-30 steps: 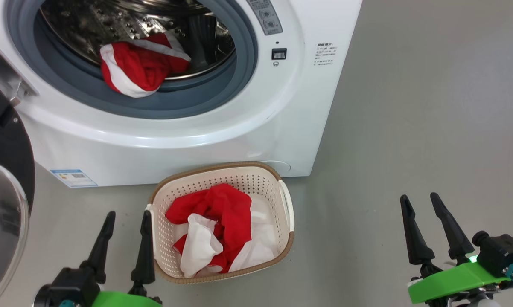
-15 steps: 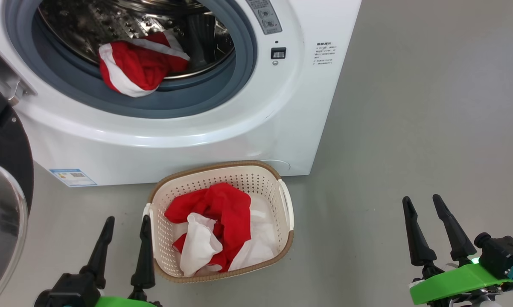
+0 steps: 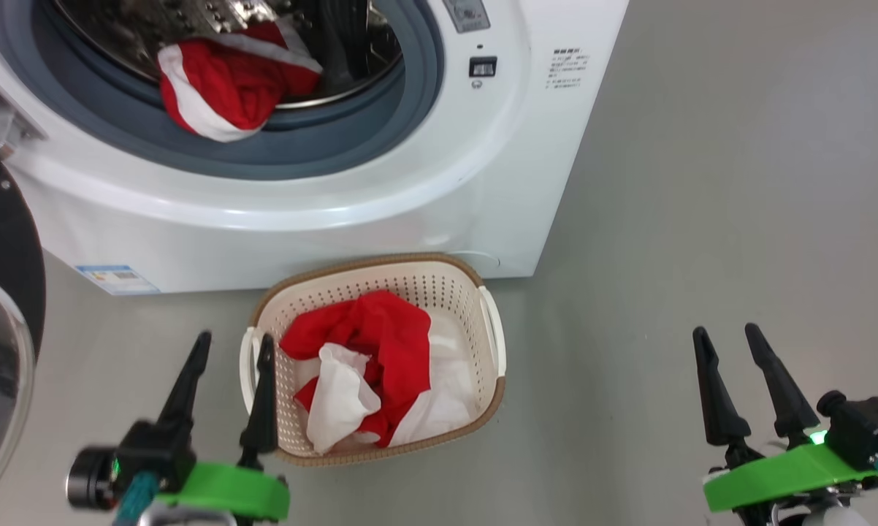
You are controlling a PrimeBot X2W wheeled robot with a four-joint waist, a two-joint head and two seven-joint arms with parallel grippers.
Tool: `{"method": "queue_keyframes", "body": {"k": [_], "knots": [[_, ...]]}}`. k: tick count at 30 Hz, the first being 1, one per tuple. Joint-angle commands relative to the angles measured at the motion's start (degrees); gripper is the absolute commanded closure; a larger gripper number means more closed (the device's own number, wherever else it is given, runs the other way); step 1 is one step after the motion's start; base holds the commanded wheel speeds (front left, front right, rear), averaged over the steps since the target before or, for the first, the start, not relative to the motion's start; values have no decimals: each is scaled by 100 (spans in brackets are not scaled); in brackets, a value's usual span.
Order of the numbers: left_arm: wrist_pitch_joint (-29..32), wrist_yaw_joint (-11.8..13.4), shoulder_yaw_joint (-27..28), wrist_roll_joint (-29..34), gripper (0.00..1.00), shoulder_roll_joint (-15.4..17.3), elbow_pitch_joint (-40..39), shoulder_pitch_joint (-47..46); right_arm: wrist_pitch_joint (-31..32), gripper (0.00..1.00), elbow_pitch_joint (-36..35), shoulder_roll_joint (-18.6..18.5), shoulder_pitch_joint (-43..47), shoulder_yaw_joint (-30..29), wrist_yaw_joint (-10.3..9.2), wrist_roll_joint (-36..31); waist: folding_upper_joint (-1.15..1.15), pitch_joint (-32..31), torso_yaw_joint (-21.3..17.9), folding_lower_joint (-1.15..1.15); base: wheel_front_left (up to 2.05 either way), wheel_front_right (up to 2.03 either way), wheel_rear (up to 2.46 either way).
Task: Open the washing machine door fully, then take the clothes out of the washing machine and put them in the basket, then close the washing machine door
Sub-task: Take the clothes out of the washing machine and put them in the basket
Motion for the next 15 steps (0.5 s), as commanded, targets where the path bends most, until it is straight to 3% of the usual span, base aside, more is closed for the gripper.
{"method": "queue_keyframes", "body": {"k": [1, 15], "knots": [[-29, 20, 146, 102, 0, 66, -42, -239, -36, 0, -156, -45, -211, 130, 42, -29, 0, 135, 12, 0, 0, 0, 0], [-29, 111, 45, 761, 0, 216, 1321, -2665, -36, 0, -215, -7, -774, 245, 42, 1, 0, 1024, -232, 0, 0, 0, 0]]}}
